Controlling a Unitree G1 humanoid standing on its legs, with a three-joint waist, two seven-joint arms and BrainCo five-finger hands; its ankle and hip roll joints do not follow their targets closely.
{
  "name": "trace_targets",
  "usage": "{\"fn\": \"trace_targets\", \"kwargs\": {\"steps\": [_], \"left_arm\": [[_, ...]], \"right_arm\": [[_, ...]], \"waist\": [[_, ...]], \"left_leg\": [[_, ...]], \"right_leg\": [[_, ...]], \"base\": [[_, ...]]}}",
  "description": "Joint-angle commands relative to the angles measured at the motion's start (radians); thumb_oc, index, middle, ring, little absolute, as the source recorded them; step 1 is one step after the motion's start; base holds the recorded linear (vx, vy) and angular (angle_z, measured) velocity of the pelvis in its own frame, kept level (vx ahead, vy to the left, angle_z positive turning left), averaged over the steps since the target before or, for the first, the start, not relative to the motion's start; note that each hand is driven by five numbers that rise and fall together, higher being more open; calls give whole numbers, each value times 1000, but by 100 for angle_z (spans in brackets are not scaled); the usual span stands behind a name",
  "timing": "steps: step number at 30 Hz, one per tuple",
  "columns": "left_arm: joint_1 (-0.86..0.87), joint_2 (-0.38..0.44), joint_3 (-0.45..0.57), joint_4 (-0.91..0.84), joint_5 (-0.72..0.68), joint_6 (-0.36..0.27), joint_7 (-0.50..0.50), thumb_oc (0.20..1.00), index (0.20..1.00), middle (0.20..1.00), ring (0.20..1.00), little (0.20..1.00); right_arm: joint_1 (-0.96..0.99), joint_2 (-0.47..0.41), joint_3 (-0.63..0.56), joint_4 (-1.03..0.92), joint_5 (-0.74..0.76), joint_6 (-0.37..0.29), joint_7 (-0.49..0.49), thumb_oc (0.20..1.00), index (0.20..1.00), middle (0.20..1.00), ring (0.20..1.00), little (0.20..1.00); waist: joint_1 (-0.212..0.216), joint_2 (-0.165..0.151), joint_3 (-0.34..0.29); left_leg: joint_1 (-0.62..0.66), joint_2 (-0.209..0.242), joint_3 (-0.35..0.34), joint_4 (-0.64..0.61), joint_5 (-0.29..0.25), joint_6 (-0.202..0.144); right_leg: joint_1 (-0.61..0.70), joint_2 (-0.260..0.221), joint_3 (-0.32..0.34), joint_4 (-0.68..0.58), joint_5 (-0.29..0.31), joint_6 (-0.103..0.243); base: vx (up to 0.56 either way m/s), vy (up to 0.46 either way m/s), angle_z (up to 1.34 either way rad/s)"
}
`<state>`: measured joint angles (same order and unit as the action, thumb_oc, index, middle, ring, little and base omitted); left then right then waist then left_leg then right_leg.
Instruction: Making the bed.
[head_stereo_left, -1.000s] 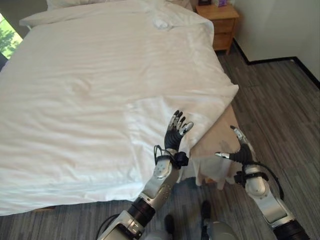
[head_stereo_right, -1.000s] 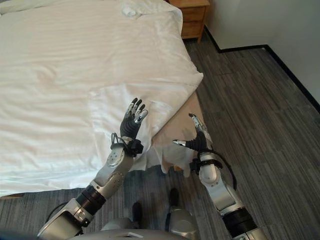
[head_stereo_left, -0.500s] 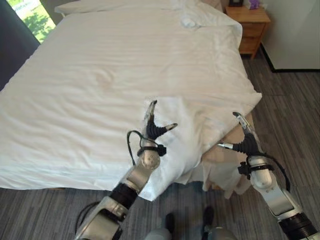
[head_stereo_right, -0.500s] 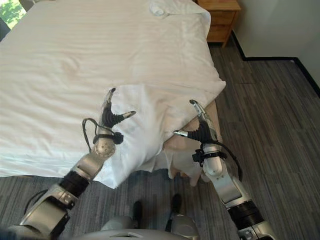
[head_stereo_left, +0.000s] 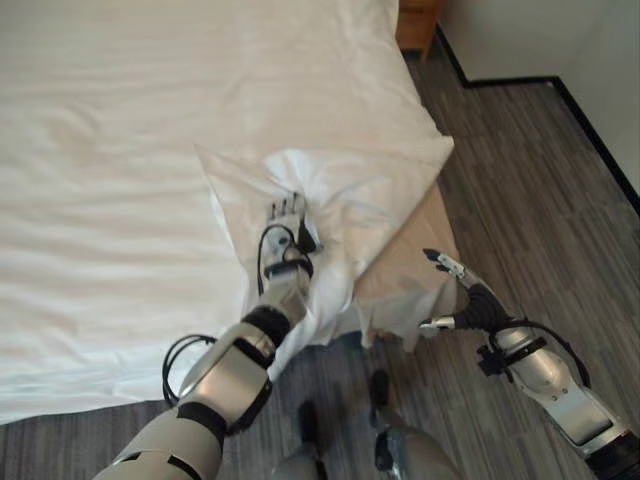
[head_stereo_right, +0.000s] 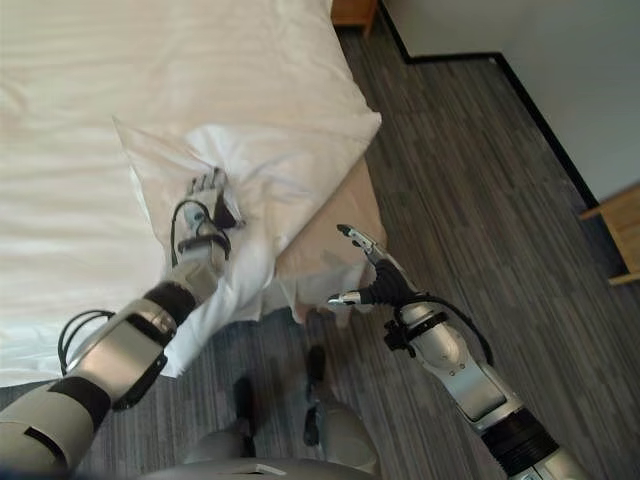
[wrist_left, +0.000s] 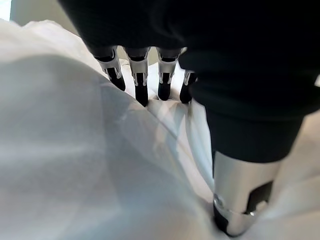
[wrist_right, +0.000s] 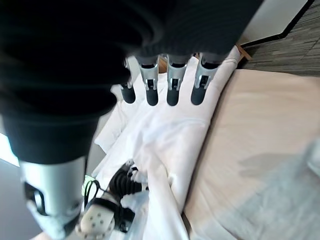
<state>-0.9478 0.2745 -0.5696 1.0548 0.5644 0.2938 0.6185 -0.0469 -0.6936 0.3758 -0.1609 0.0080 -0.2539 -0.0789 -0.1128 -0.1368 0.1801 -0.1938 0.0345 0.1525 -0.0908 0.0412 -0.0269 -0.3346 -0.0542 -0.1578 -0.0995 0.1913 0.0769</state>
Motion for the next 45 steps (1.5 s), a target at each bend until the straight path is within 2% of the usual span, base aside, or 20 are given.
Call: {"fn": "trace_targets", "kwargs": {"steps": [1, 4, 5, 7, 10, 12, 13, 15, 18, 24, 26, 27, 29, 30, 31, 32, 33, 36, 38, 45], "left_arm": [[-156, -28, 37, 103, 8, -2, -4, 200, 200, 200, 200, 200], [-153, -51, 75, 87, -51, -22, 27, 200, 200, 200, 200, 200], [-138, -89, 90, 56, -114, -56, 67, 200, 200, 200, 200, 200], [-121, -115, 96, 39, -150, -80, 89, 200, 200, 200, 200, 200], [-41, -188, 110, -63, -258, -170, 125, 200, 200, 200, 200, 200], [52, -248, 77, -190, -345, -264, 101, 200, 200, 200, 200, 200], [78, -262, 62, -220, -366, -289, 86, 200, 200, 200, 200, 200], [143, -275, 22, -336, -428, -354, 36, 200, 200, 200, 200, 200], [232, -292, -51, -459, -491, -411, -56, 200, 200, 200, 200, 200], [341, -355, -169, -559, -688, -486, -260, 200, 200, 200, 200, 200], [357, -358, -181, -580, -730, -497, -288, 200, 200, 200, 200, 200], [423, -366, -228, -638, -936, -521, -402, 200, 200, 200, 200, 200], [429, -349, -251, -682, -976, -509, -445, 222, 222, 222, 222, 222], [451, -381, -292, -691, -1143, -464, -551, 1000, 1000, 1000, 1000, 1000], [450, -382, -292, -690, -1145, -463, -553, 1000, 1000, 1000, 1000, 1000], [444, -395, -351, -687, -1177, -433, -626, 1000, 1000, 1000, 1000, 1000], [444, -396, -351, -687, -1177, -433, -627, 1000, 1000, 1000, 1000, 1000], [420, -392, -400, -732, -1190, -398, -692, 1000, 1000, 1000, 1000, 1000], [372, -428, -404, -754, -1278, -383, -690, 1000, 1000, 1000, 1000, 1000], [263, -462, -370, -801, -1326, -392, -681, 1000, 1000, 1000, 1000, 1000]], "right_arm": [[-58, -24, -33, -78, 36, -57, 22, 1000, 1000, 1000, 1000, 1000], [-50, -26, -19, -71, 20, -59, 17, 1000, 1000, 1000, 1000, 1000], [-38, -35, -6, -58, 14, -61, 15, 1000, 1000, 1000, 1000, 1000], [-31, -46, 2, -43, 4, -60, 12, 1000, 1000, 1000, 1000, 1000], [-10, -66, 43, 81, -84, -39, -20, 1000, 1000, 1000, 1000, 1000], [8, -55, 73, 255, -123, -2, -44, 1000, 1000, 1000, 1000, 1000], [7, -52, 77, 310, -128, 6, -49, 1000, 1000, 1000, 1000, 1000], [-8, -36, 98, 455, -140, 36, -58, 1000, 1000, 1000, 1000, 1000], [-42, 15, 111, 643, -142, 79, -69, 1000, 1000, 1000, 1000, 1000], [-82, 116, 123, 967, -139, 139, -51, 1000, 1000, 1000, 1000, 1000], [-79, 126, 120, 1001, -141, 139, -46, 1000, 1000, 1000, 1000, 1000], [-105, 142, 146, 1076, -143, 169, -12, 1000, 1000, 1000, 1000, 1000], [-89, 130, 165, 1057, -182, 182, -2, 1000, 1000, 1000, 1000, 1000], [-59, 125, 164, 1038, -215, 182, 19, 1000, 1000, 1000, 1000, 1000], [-57, 124, 163, 1037, -216, 182, 19, 1000, 1000, 1000, 1000, 1000], [-48, 116, 163, 1075, -260, 192, 33, 1000, 1000, 1000, 1000, 1000], [-48, 116, 163, 1076, -261, 192, 33, 1000, 1000, 1000, 1000, 1000], [-26, 79, 139, 1137, -298, 205, 53, 1000, 1000, 1000, 1000, 1000], [-21, 65, 121, 1163, -301, 218, 54, 1000, 1000, 1000, 1000, 1000], [-39, 52, 91, 1192, -296, 231, 25, 1000, 1000, 1000, 1000, 1000]], "waist": [[2, 1, 46], [-5, 9, 52], [-8, 20, 57], [-8, 28, 59], [-1, 60, 51], [17, 93, 33], [21, 100, 28], [38, 115, 19], [74, 137, 12], [116, 179, 10], [120, 183, 10], [133, 203, 8], [131, 207, 7], [115, 222, 8], [117, 223, 8], [90, 244, 12], [90, 244, 13], [55, 277, 26], [29, 304, 40], [-1, 326, 67]], "left_leg": [[-22, 88, 15, 4, -20, -66], [-10, 82, 18, 4, -25, -67], [7, 75, 20, 4, -27, -67], [20, 72, 21, 4, -30, -66], [57, 63, 22, 4, -37, -65], [86, 58, 16, 4, -39, -63], [94, 56, 15, 4, -40, -63], [113, 55, 10, 4, -40, -64], [133, 53, 0, 4, -38, -62], [172, 45, -19, 4, -32, -56], [180, 46, -21, 4, -32, -56], [185, 45, -30, 4, -29, -56], [189, 46, -29, 4, -29, -57], [195, 43, -28, 4, -30, -56], [197, 44, -27, 4, -30, -57], [203, 43, -25, 4, -34, -57], [204, 43, -25, 4, -35, -57], [220, 45, -21, 4, -39, -58], [241, 46, -13, 4, -34, -58], [268, 52, 24, 44, -60, -60]], "right_leg": [[69, -39, -59, 12, -120, 143], [75, -45, -56, 12, -122, 142], [88, -50, -55, 12, -124, 137], [99, -52, -54, 12, -126, 134], [136, -62, -61, 12, -130, 128], [174, -64, -71, 12, -138, 121], [185, -64, -74, 12, -141, 119], [210, -65, -79, 12, -146, 116], [241, -67, -89, 12, -154, 113], [295, -66, -102, 12, -171, 102], [306, -67, -103, 12, -175, 101], [314, -66, -107, 12, -180, 99], [318, -67, -106, 12, -184, 99], [321, -66, -97, 12, -188, 97], [322, -65, -96, 12, -189, 97], [323, -65, -85, 12, -195, 95], [324, -65, -85, 12, -195, 95], [332, -62, -75, 12, -206, 90], [335, -61, -64, 12, -214, 87], [356, -56, -27, 12, -226, 82]], "base": [[0, 0, 0], [15, 3, -3], [0, 0, 0], [0, 0, 0], [44, -44, 6], [76, -83, 18], [87, -106, 29], [58, -107, 24], [29, -97, 9], [23, -87, 8], [17, -55, 8], [6, -55, 2], [3, -37, 3], [-2, -15, 5], [0, 0, 0], [0, 0, 0], [-20, 20, -4], [-13, 16, -10], [-33, 22, -4], [-19, 12, -27]]}}
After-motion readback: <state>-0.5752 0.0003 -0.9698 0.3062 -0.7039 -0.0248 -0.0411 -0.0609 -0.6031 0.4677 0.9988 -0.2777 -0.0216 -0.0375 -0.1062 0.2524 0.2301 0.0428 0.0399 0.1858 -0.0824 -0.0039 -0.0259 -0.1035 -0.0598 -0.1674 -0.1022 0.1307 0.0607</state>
